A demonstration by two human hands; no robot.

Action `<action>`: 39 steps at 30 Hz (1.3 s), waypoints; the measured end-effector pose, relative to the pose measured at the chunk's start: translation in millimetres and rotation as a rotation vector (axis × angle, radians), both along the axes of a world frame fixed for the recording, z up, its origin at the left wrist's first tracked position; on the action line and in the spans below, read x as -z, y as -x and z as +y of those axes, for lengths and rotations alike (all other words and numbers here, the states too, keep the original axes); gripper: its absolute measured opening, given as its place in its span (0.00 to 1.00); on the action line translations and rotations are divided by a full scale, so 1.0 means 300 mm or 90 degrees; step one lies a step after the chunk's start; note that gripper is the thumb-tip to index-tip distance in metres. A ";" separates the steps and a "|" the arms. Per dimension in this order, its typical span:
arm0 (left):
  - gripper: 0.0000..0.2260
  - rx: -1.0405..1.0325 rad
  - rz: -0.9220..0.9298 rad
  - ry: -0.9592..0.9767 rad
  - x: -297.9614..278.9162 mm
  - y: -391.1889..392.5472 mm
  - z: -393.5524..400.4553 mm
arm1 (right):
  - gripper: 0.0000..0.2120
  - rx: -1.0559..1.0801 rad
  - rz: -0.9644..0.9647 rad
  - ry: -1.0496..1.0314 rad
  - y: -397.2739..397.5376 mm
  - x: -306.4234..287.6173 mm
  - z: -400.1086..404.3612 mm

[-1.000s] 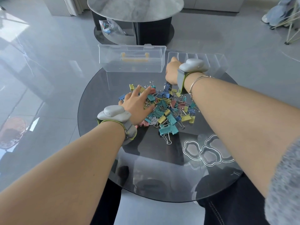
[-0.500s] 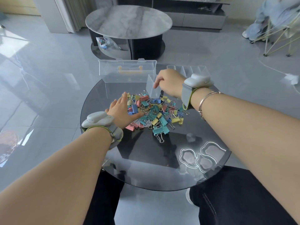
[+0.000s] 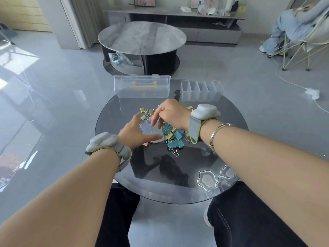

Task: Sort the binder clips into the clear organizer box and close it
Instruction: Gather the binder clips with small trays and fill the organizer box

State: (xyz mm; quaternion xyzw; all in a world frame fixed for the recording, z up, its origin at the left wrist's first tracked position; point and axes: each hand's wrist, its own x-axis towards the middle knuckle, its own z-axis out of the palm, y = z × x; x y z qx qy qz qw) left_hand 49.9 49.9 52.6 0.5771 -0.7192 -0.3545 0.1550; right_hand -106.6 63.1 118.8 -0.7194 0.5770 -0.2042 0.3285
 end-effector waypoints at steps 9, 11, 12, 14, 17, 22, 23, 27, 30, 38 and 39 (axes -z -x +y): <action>0.46 0.042 0.034 0.129 0.069 -0.077 0.004 | 0.15 0.081 0.175 0.047 0.032 0.128 -0.083; 0.46 0.043 0.049 0.151 0.075 -0.095 0.001 | 0.33 0.042 0.309 -0.026 0.039 0.208 -0.098; 0.46 0.049 0.052 0.158 0.074 -0.097 0.004 | 0.40 0.035 0.341 -0.052 0.040 0.241 -0.098; 0.45 0.067 0.054 0.166 0.074 -0.101 -0.001 | 0.45 0.024 0.373 -0.071 0.027 0.299 -0.115; 0.44 0.065 0.072 0.173 0.089 -0.091 -0.012 | 0.45 0.023 0.406 -0.060 0.006 0.342 -0.144; 0.41 0.044 0.079 0.160 0.133 -0.077 -0.037 | 0.32 0.046 0.425 -0.002 -0.004 0.347 -0.177; 0.40 0.043 0.074 0.155 0.140 -0.077 -0.043 | 0.30 0.055 0.426 -0.003 -0.004 0.345 -0.183; 0.37 0.047 0.082 0.125 0.154 -0.074 -0.063 | 0.24 0.066 0.427 0.005 0.001 0.353 -0.212; 0.38 0.055 0.081 0.110 0.151 -0.071 -0.067 | 0.21 0.084 0.413 0.038 0.009 0.365 -0.227; 0.38 0.045 0.054 0.092 0.136 -0.043 -0.060 | 0.11 0.119 0.289 0.108 0.040 0.339 -0.230; 0.38 0.040 0.045 0.086 0.134 -0.038 -0.060 | 0.10 0.124 0.256 0.100 0.044 0.326 -0.226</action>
